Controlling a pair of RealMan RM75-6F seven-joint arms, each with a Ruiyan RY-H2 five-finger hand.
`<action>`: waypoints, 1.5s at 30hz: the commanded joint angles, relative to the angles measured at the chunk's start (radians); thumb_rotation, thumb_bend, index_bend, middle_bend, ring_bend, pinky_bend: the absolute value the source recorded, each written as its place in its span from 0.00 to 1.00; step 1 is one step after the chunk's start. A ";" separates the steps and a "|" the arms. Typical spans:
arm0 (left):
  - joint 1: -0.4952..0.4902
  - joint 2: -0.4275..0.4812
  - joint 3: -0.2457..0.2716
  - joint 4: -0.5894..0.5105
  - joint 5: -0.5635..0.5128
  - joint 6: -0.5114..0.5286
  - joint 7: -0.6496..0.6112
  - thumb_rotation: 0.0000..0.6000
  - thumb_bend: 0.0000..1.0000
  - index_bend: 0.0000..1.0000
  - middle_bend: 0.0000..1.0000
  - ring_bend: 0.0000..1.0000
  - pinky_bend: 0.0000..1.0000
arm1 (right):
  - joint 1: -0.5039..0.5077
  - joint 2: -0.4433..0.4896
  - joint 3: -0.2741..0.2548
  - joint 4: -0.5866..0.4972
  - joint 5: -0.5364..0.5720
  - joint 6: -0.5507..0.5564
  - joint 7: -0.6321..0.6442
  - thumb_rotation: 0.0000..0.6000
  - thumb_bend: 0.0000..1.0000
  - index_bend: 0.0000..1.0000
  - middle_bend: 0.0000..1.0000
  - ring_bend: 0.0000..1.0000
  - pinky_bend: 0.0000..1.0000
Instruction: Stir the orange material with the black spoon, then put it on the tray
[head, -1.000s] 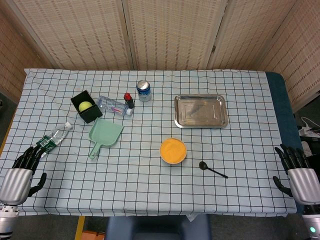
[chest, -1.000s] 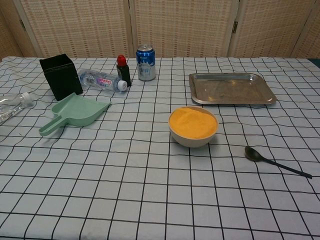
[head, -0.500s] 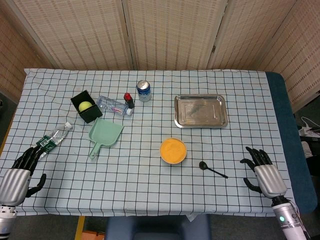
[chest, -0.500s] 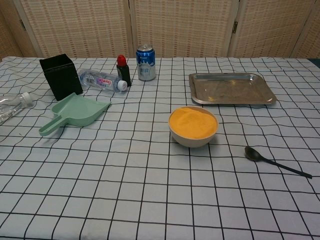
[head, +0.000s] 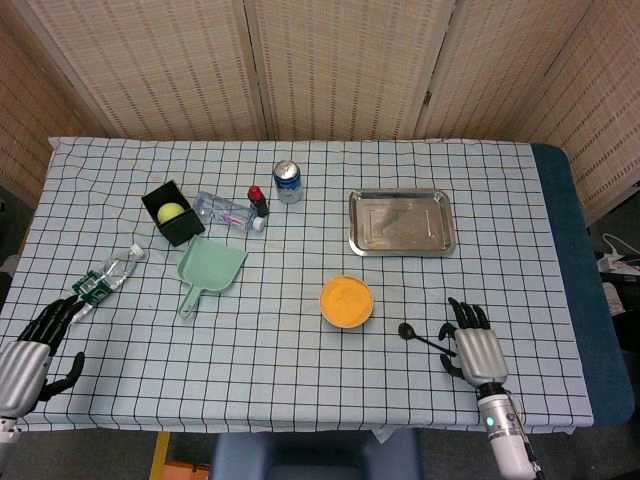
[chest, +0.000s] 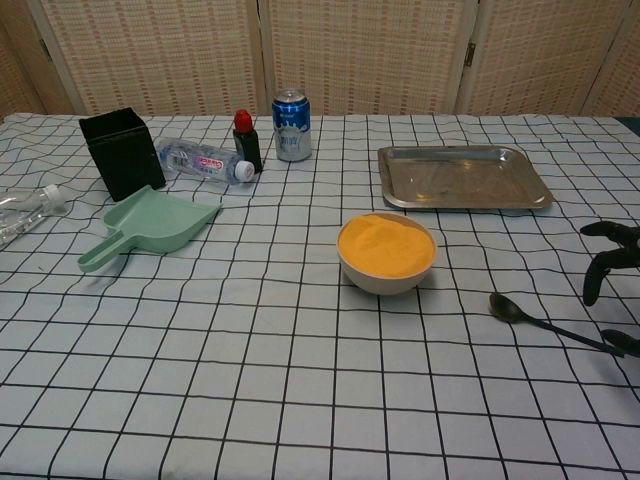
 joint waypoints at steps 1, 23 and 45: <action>0.006 0.009 0.000 0.005 0.004 0.014 -0.020 1.00 0.52 0.00 0.00 0.00 0.18 | 0.033 -0.047 0.039 0.014 0.067 -0.011 -0.057 1.00 0.25 0.47 0.00 0.00 0.00; 0.004 0.010 -0.002 0.023 0.004 0.018 -0.056 1.00 0.52 0.00 0.00 0.00 0.18 | 0.153 -0.136 0.071 0.092 0.235 -0.081 -0.135 1.00 0.33 0.48 0.00 0.00 0.00; 0.007 0.012 -0.003 0.031 0.008 0.030 -0.072 1.00 0.52 0.00 0.00 0.00 0.18 | 0.167 -0.158 0.023 0.120 0.231 -0.050 -0.130 1.00 0.37 0.52 0.00 0.00 0.00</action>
